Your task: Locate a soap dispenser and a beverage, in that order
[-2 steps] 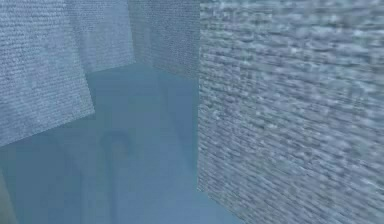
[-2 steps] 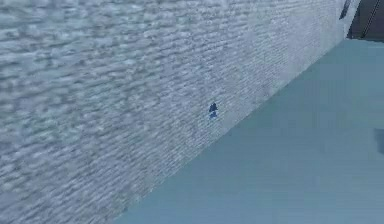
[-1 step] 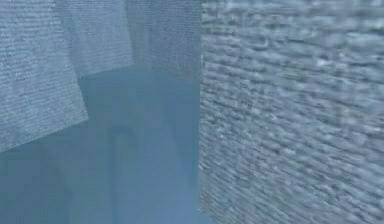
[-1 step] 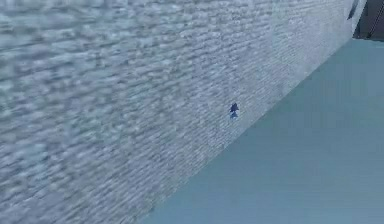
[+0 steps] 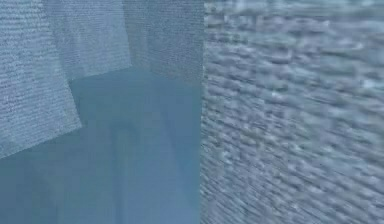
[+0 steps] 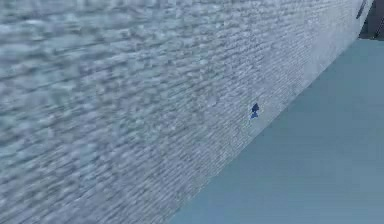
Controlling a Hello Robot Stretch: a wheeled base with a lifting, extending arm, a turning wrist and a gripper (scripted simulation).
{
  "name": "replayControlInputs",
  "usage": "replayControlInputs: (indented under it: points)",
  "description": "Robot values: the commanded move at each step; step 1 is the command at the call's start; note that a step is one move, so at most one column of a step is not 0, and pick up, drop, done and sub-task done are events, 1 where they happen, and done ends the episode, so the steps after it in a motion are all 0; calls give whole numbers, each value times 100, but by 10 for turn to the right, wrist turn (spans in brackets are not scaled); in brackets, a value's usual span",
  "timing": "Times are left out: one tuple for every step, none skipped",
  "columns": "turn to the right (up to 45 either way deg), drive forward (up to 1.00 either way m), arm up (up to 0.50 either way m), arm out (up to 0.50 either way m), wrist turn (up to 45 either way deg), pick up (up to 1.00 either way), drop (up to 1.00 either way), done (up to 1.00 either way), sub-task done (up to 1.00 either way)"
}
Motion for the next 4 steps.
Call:
replayControlInputs:
  points:
    - [-450, 0, 0, 0, 0, 0, 0, 0, 0]
    - [0, 100, 0, 0, 0, 0, 0, 0, 0]
    - [-60, 0, 0, 0, 0, 0, 0, 0, 0]
    - [0, 50, 0, 0, 0, 0, 0, 0, 0]
